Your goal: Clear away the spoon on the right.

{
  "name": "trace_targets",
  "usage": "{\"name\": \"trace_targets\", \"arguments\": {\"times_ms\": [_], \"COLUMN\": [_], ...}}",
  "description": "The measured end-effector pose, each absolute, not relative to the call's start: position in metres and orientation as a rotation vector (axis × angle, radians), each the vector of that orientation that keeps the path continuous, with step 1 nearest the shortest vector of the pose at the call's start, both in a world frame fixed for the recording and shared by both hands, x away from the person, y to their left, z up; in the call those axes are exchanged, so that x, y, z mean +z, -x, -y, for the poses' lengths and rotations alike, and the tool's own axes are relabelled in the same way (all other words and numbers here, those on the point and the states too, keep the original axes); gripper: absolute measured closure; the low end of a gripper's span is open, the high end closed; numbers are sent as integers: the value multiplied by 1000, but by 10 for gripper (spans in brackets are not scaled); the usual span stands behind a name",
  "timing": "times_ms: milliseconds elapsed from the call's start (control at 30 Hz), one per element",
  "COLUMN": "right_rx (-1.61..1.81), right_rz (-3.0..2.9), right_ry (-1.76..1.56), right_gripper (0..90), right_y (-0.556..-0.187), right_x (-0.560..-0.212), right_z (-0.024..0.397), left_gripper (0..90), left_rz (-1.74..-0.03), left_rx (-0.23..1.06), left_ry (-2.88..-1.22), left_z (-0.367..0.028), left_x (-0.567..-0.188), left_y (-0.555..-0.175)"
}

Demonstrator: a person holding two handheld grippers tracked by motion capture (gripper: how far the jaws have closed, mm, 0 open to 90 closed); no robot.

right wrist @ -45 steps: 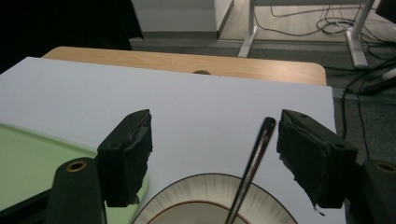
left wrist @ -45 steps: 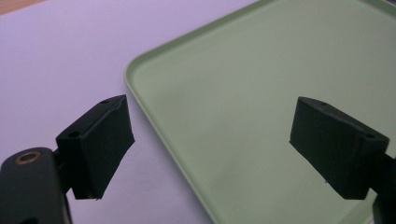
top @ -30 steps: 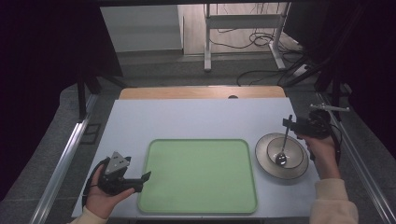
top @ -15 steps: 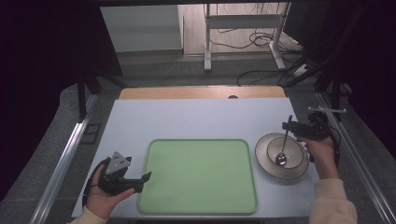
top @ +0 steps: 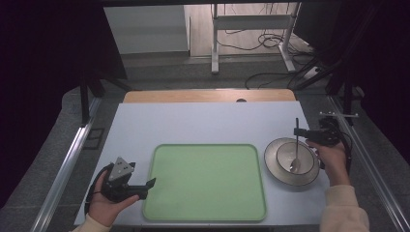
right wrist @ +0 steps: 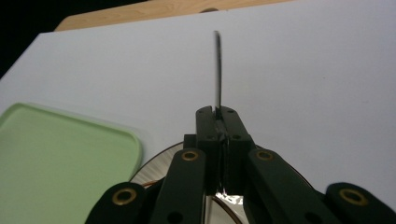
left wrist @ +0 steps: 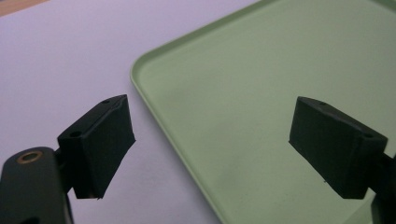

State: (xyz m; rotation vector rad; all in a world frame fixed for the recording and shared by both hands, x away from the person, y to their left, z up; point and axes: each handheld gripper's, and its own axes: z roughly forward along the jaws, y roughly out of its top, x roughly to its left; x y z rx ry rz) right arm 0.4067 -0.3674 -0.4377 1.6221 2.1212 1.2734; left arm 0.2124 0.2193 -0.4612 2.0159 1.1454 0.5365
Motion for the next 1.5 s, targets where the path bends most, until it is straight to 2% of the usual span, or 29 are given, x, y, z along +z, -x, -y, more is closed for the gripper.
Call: {"name": "trace_targets", "arguments": {"times_ms": [1000, 1267, 1500], "right_rx": [1414, 1444, 1422], "right_rz": [-2108, -2112, -2134], "right_ry": [-1409, -1288, -1233], "right_gripper": [889, 889, 889], "right_y": [-375, -354, -347], "right_x": [-373, -344, -336], "right_z": [355, 342, 328], "left_gripper": [137, 138, 138], "left_rz": [-1144, -1143, -1142], "left_rx": [538, 543, 544], "left_ry": [-2017, -2014, -2013], "left_z": [-219, -220, -221], "left_x": [-462, -460, -460], "left_y": [-213, -212, -212]}}
